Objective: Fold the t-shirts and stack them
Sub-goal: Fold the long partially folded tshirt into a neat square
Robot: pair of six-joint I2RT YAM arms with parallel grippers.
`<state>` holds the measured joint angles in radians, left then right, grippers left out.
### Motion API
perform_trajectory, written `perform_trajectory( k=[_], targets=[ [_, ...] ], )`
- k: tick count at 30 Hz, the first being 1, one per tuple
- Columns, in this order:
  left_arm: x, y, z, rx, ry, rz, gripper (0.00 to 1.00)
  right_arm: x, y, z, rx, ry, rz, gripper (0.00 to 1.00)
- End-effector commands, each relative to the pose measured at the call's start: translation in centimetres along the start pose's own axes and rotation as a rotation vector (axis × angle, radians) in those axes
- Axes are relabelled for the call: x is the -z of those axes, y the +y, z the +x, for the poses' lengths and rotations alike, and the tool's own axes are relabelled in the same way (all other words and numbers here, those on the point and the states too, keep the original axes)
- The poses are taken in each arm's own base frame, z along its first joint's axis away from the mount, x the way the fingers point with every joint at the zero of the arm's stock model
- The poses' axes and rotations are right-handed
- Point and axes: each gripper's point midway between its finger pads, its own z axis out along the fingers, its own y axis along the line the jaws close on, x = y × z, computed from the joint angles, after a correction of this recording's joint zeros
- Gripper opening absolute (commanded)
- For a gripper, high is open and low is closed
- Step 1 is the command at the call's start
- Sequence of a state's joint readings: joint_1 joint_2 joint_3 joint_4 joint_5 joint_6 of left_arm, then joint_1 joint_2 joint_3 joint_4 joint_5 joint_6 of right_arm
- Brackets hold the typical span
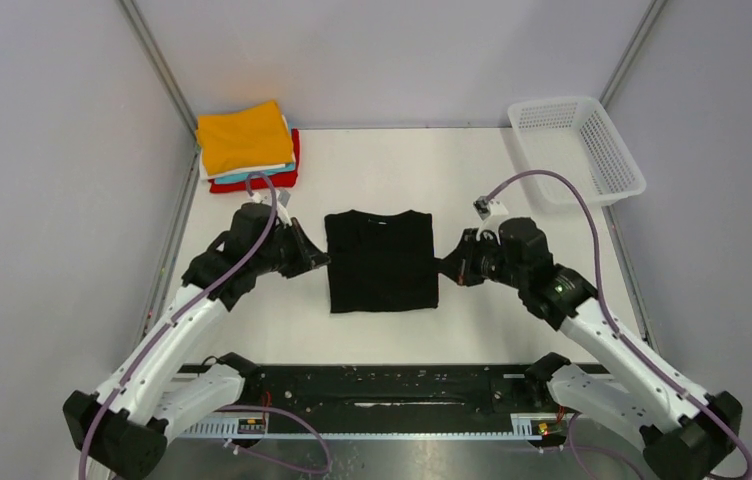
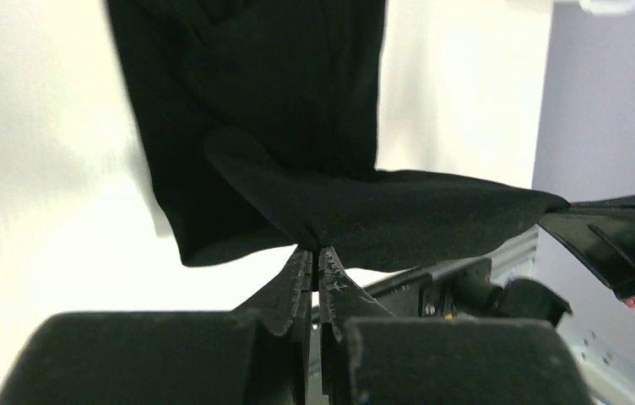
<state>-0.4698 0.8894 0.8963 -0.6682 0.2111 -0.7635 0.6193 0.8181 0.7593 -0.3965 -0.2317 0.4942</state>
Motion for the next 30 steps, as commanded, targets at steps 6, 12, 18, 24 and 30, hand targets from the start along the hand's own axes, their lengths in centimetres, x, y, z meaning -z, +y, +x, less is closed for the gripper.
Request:
perform_trajectory(
  k=[6,12,18,24,30],
  targets=[
    [-2.6,0.5,-9.1,0.012,-0.218,-0.046,0.00,-3.8,-3.1,-7.2,-0.067,-0.083,0.041,0.00],
    [-6.8,1.9,-12.6,0.042,-0.201,-0.068,0.00,-6.9,-4.5,-10.1,-0.100,-0.053,0.041,0.00],
    [-11.4,4.0,-15.3,0.070,-0.163,-0.123,0.00,-10.1,-7.9,-12.3,-0.159,-0.033,0.096,0.00],
    [-15.8,6.5,-15.8,0.072,-0.084,-0.200,0.00,-14.3,-11.2,-12.7,-0.253,0.023,0.084,0.00],
    [-19.7,9.6,-15.5,0.089,-0.014,-0.272,0.00,-18.2,-13.8,-12.6,-0.288,0.060,0.097,0.00]
  ],
)
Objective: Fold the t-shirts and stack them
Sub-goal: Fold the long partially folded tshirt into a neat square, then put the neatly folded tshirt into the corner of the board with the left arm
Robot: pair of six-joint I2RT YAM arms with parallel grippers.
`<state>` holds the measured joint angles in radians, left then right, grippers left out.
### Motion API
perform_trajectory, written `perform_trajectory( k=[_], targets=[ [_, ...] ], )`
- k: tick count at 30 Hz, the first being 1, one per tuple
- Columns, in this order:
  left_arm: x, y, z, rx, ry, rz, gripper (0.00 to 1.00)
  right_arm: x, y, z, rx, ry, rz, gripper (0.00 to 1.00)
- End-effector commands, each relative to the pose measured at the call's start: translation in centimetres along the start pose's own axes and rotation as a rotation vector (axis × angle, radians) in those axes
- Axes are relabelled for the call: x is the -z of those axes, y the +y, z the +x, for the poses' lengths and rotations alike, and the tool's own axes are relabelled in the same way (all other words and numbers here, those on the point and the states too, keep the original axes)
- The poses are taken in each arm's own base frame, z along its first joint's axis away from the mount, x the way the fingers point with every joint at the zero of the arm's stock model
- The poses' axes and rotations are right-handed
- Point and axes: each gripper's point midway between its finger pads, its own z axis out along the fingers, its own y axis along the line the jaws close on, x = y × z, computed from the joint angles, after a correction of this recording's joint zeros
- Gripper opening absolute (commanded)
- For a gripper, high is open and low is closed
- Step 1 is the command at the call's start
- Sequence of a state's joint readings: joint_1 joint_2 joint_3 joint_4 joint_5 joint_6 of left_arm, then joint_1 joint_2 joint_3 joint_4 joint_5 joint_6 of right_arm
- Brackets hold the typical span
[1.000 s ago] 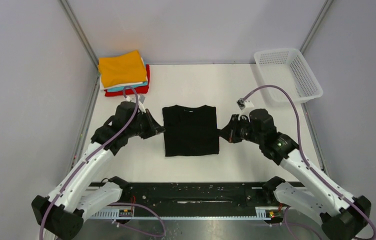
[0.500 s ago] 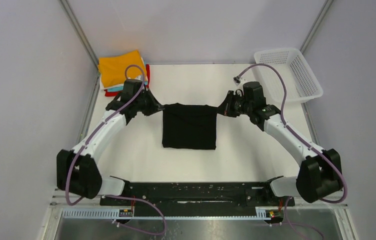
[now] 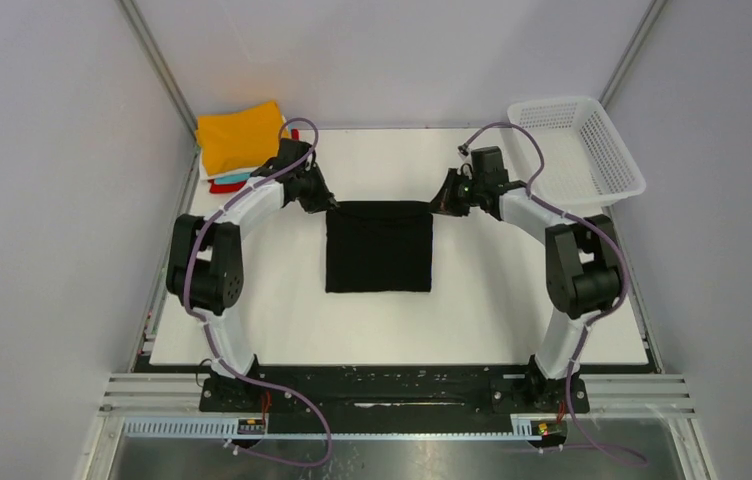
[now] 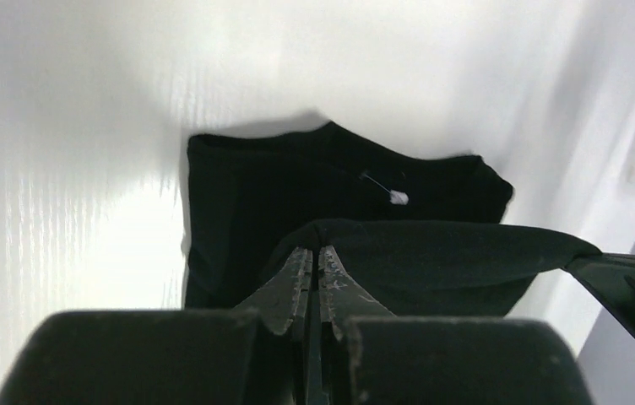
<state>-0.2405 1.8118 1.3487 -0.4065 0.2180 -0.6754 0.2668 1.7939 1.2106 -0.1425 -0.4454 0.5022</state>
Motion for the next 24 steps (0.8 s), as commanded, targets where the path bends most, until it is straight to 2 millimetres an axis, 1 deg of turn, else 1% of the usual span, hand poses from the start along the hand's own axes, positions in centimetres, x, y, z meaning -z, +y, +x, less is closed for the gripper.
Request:
perform_trajectory(
  k=[1,4,5,7,8,9,10,11,12,14,16,17,18,20,22,24],
  targets=[
    [-1.9,1.3,-2.5,-0.012,-0.040,-0.047,0.00,-2.0,0.8,-3.1,0.011,-0.039,-0.050,0.00],
    [-3.0,1.9,-2.6,-0.002,-0.044,-0.061,0.00,-3.9,-0.5,-3.2,-0.014,-0.007,-0.021,0.00],
    [-3.2,2.1,-2.8,0.002,-0.043,-0.069,0.06,-4.4,-0.9,-3.3,-0.019,-0.002,-0.004,0.02],
    [-3.4,2.3,-2.9,0.005,-0.041,-0.076,0.19,-4.8,-1.7,-3.4,-0.032,-0.002,0.029,0.08],
    [-3.4,2.2,-3.1,0.006,-0.042,-0.075,0.32,-4.8,-1.8,-3.5,-0.035,-0.005,0.038,0.13],
    [-3.2,2.0,-3.3,0.006,-0.038,-0.068,0.76,-4.6,-1.7,-3.7,-0.038,-0.008,0.043,0.28],
    [-2.8,1.5,-3.4,0.004,-0.028,-0.052,0.96,-4.2,-1.3,-4.1,-0.031,-0.014,0.040,0.59],
    [-2.3,1.1,-3.5,0.001,-0.027,-0.041,0.99,-3.5,-0.7,-4.4,-0.018,-0.021,0.035,0.93],
    [-1.5,0.6,-3.7,-0.004,-0.037,-0.026,0.99,-2.7,-0.2,-4.7,-0.004,-0.029,0.033,0.99],
    [0.0,-0.2,-3.6,-0.012,-0.063,0.016,0.99,-0.9,0.3,-4.7,0.013,-0.044,0.056,0.99],
    [1.2,-0.5,-2.7,-0.025,-0.076,0.058,0.99,1.2,0.5,-4.1,0.029,-0.086,0.065,0.99],
    [1.3,-0.1,-1.1,-0.045,-0.045,0.083,0.99,2.3,0.5,-3.5,0.028,-0.109,0.066,1.00],
    [1.5,-0.3,0.1,-0.072,-0.013,0.121,0.99,3.3,0.5,-2.8,0.030,-0.134,0.063,0.99],
    [1.0,0.5,2.9,-0.092,0.069,0.144,0.99,5.0,-0.3,-0.6,0.013,-0.171,0.069,1.00],
    [0.1,2.0,5.3,-0.096,0.129,0.115,0.99,6.5,-0.6,1.1,-0.012,-0.241,0.041,0.99],
    [-0.7,2.8,7.2,-0.101,0.180,0.091,0.99,8.0,-0.7,2.5,-0.038,-0.301,0.008,0.99]
  ],
)
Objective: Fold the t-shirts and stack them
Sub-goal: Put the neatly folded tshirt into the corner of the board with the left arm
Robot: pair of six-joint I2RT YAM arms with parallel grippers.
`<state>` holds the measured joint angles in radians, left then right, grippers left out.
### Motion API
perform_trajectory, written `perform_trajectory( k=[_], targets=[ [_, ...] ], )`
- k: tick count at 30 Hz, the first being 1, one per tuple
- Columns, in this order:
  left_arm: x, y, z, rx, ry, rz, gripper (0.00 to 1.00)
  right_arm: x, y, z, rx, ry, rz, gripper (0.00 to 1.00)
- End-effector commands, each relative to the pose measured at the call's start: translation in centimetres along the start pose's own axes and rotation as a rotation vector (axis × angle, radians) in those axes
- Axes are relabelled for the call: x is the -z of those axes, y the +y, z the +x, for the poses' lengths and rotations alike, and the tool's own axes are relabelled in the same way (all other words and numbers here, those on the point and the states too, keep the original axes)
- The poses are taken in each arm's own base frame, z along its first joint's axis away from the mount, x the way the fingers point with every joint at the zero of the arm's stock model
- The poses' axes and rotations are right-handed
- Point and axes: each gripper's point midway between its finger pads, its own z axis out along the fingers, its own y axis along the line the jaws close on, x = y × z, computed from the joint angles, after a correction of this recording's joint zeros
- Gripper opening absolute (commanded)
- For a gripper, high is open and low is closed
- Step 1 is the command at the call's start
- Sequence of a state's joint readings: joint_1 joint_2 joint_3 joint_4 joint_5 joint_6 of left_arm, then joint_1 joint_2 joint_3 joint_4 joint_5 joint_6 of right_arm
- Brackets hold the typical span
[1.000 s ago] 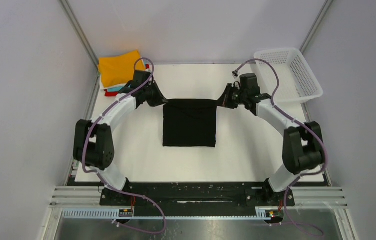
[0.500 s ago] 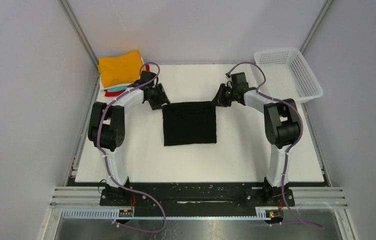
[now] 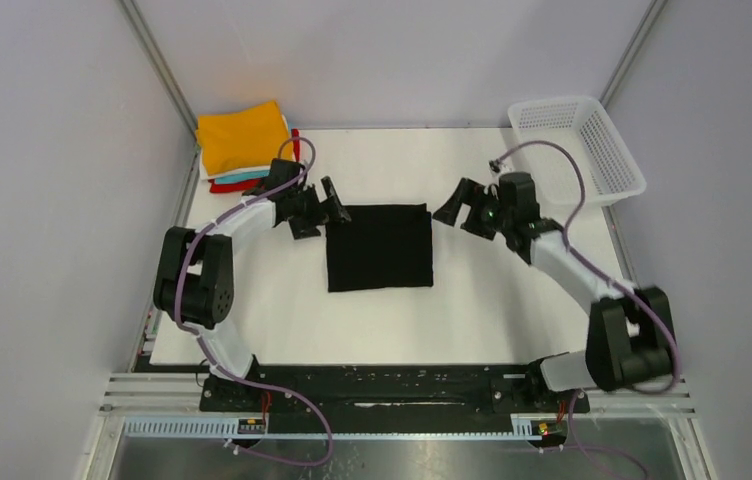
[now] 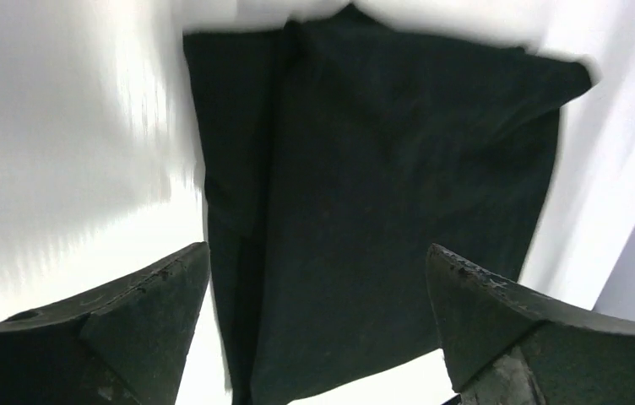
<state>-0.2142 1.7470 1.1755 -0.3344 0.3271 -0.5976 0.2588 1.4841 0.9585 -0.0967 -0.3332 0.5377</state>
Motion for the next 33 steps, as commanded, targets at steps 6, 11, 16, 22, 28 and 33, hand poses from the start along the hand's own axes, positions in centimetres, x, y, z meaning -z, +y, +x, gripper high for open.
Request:
perform_trajectory(
  k=[6,11,16,22,28,33],
  targets=[
    [-3.2,2.9,5.7,-0.084,0.154,-0.122,0.97,6.4,0.5,1.7,-0.018,-0.233,-0.099,1.00],
    [-4.8,3.3,7.4,-0.118,0.200,-0.200,0.87,8.4,0.7,1.7,-0.028,-0.305,-0.110,1.00],
    [-5.1,2.2,7.1,-0.243,0.158,-0.347,0.56,9.6,-0.6,1.4,-0.042,-0.397,-0.059,0.99],
    [-4.9,2.2,4.6,-0.334,0.087,-0.522,0.00,10.8,-1.8,1.3,-0.010,-0.468,-0.013,0.99],
    [-1.6,1.0,-3.4,-0.478,-0.115,-0.729,0.00,11.6,-2.9,0.9,0.045,-0.518,0.042,1.00],
    [-0.2,-0.2,-10.0,-0.596,-0.248,-0.816,0.00,11.8,-3.0,0.8,0.095,-0.522,0.052,0.99]
  ],
)
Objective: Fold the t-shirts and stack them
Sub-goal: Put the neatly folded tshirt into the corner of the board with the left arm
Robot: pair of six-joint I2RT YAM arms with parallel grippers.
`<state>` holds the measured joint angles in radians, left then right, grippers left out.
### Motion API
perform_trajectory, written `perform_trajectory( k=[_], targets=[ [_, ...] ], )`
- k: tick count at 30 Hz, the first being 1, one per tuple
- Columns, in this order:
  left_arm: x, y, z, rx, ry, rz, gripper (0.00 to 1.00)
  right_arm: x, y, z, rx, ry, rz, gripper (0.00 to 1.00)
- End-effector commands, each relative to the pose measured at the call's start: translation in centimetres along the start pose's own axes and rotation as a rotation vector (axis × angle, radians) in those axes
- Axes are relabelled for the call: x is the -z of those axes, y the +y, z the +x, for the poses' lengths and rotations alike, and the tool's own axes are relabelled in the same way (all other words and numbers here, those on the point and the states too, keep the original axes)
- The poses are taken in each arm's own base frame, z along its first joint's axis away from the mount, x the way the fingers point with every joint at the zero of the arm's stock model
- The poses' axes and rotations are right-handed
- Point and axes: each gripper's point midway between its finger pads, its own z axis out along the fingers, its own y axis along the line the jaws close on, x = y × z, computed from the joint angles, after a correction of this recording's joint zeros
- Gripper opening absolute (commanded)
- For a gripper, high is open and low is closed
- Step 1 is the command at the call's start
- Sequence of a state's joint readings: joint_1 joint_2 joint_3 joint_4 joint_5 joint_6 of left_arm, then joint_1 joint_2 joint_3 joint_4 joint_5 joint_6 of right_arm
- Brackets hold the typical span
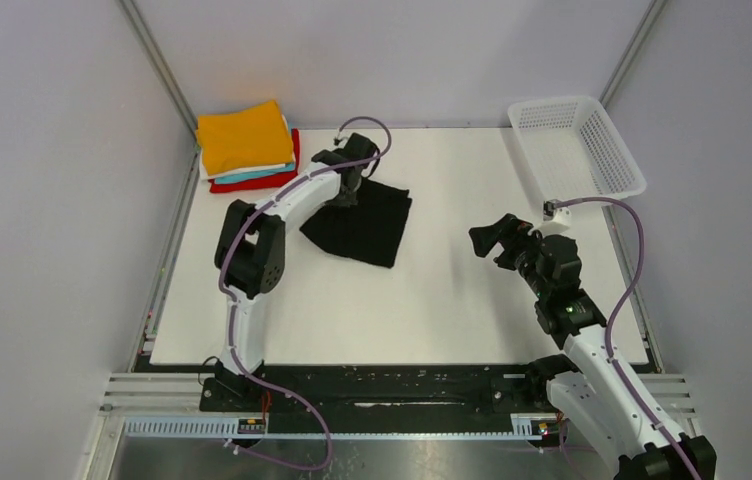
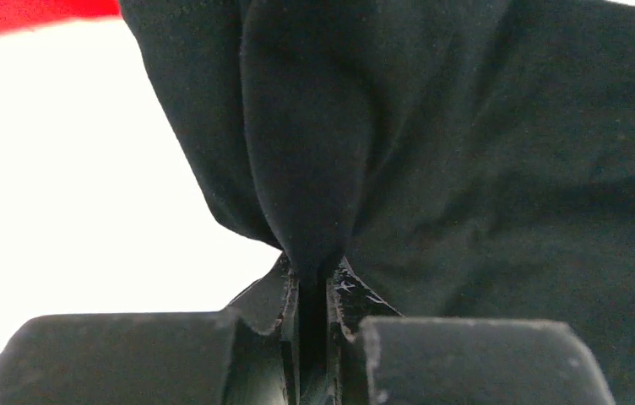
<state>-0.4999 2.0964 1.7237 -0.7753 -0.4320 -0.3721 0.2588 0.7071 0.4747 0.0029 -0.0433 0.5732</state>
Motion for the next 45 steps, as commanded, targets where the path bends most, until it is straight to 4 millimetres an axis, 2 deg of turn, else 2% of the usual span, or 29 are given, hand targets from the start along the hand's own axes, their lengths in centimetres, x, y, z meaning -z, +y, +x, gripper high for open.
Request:
perform_trajectory(
  k=[1,7,10,14,16,23,31,32,37,45],
  targets=[
    [1.1,5.0,-7.4,-0.093,-0.170,-0.226,0.00,0.0,-0.6,-1.0,0.074,-0.041,0.026,0.99],
    [1.5,8.2,-13.9,-0.149,-0.304,-0.363,0.00,-0.5,-1.4,-2.0,0.130,-0.068,0.075,0.99],
    [2.5,9.9,-17.1,-0.141,-0.385,-0.399,0.00,-0.9,-1.7,-2.1,0.139,-0.071,0.090,1.00],
    [4.5,12.6,-20.0,-0.129,-0.457,-0.482,0.00,-1.1,-3.0,-2.0,0.141,-0.079,0.150,1.00],
    [5.4,13.5,-21.0,-0.099,-0.472,-0.449,0.00,-1.0,-3.8,-2.0,0.150,-0.079,0.192,0.99],
    [7.6,16.5,-23.7,0.006,-0.555,-0.352,0.00,-0.6,-4.7,-2.3,0.159,-0.104,0.239,0.99],
    [9.9,17.5,-26.4,0.098,-0.663,-0.280,0.00,-0.5,-4.6,-2.5,0.147,-0.111,0.237,1.00],
    [10.3,17.7,-26.7,0.109,-0.676,-0.278,0.00,-0.4,-5.0,-2.0,0.150,-0.091,0.251,0.99],
    [11.4,19.4,-28.2,0.146,-0.746,-0.276,0.00,-0.4,-5.3,-1.7,0.150,-0.078,0.264,0.99],
    [9.9,23.1,-28.8,0.164,-0.758,-0.301,0.00,-0.7,-5.6,-1.4,0.150,-0.055,0.280,1.00]
  ],
)
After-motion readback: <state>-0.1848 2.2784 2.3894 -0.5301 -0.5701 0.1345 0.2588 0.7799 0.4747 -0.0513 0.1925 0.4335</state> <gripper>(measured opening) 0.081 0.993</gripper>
